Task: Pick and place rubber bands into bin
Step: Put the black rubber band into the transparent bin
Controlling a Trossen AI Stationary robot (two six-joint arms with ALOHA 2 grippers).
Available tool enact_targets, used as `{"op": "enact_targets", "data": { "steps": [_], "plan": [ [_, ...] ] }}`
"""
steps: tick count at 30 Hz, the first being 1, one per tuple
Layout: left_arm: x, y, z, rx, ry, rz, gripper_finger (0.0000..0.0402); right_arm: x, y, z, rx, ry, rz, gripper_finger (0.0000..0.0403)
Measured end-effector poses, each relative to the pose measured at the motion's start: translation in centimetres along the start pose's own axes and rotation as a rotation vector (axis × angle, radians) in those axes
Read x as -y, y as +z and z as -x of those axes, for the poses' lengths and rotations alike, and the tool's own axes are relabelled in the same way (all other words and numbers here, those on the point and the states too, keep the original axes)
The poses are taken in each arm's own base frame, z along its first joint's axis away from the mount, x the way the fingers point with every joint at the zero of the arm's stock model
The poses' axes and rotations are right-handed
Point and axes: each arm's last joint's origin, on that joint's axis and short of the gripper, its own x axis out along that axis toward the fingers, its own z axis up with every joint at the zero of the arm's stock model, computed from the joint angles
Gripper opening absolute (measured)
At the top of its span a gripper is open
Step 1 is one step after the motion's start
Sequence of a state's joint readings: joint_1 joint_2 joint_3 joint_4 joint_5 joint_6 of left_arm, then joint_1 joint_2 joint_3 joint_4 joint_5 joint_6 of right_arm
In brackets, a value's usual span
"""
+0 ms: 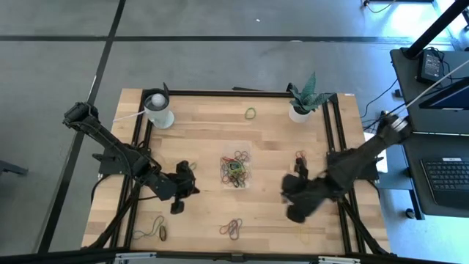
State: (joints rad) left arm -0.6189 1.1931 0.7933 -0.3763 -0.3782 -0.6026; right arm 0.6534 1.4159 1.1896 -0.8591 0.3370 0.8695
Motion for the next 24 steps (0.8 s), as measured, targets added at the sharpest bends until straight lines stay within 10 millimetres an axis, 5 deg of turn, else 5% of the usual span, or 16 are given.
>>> {"op": "enact_targets", "data": {
  "steps": [5, 11, 24],
  "plan": [
    [-0.1, 0.0, 0.0, 0.015, 0.021, 0.014, 0.0004, 1.2, -4.0, 1.2, 0.142, 0.282, 0.018, 0.0006],
    [-0.3, 0.2, 0.0, 0.072, 0.103, 0.014, 0.0004, 3.9, -7.5, 0.2, 0.138, 0.326, 0.008, 0.0025],
    [-2.7, 1.0, -0.6, 0.092, 0.265, 0.116, 0.0012, 5.4, -9.8, -2.1, 0.074, 0.272, -0.080, 0.0028]
  ]
}}
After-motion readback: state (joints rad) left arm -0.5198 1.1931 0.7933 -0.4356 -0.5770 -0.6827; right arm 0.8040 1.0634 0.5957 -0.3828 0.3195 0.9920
